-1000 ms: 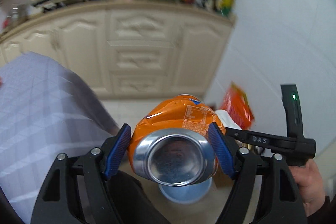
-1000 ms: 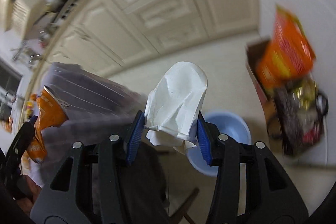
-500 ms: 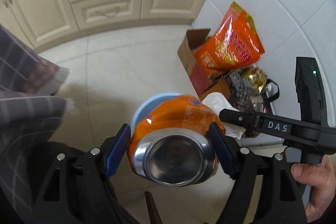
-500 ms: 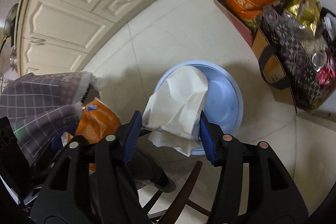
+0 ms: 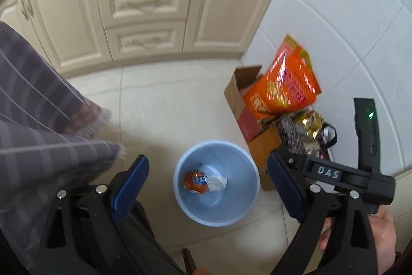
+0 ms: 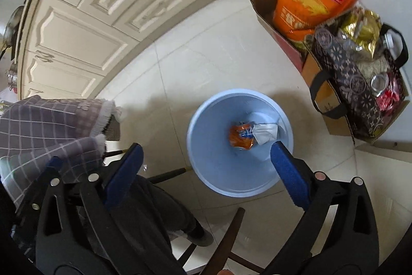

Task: Collect trash
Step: 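Swing both tools back toward the table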

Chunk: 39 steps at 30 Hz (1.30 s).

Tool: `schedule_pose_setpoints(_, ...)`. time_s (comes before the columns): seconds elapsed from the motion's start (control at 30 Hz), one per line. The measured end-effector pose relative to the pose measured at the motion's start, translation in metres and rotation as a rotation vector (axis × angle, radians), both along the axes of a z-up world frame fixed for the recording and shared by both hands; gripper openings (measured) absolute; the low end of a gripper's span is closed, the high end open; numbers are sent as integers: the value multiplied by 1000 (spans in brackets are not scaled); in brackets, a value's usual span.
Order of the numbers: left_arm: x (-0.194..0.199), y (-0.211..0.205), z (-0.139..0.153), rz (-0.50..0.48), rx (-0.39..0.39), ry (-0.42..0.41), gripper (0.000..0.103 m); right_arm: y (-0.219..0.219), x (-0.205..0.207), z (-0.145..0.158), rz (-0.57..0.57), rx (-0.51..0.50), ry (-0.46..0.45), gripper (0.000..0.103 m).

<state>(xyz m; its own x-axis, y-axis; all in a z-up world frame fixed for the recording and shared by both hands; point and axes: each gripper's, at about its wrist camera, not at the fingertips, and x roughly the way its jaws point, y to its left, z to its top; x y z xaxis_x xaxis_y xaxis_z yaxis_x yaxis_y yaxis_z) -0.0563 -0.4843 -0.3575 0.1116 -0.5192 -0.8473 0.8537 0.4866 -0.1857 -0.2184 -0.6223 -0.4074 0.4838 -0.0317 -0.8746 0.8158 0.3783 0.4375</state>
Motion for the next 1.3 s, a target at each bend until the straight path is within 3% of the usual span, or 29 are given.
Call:
schedule_pose_setpoints(0.27,0,35,82,47,-145,-103,91,19,22,80,46,-134,-102,97)
schedule_pose_setpoints(0.53,9,91,160,140,-266,-211,93,57,62,172,164,-283,-224,97)
schedule_pose_setpoints(0.87,39,198,242,374,-363,-386,96,137,126,272,366,-418,-407,97)
schedule_pose_setpoints(1.07,52,267,273,515,-394,-464,97,195,166,314,496,-473,-488,97)
schedule_pose_setpoints(1.3,62,342,281,687,-374,-520,97,254,204,336,614,-513,-533,97)
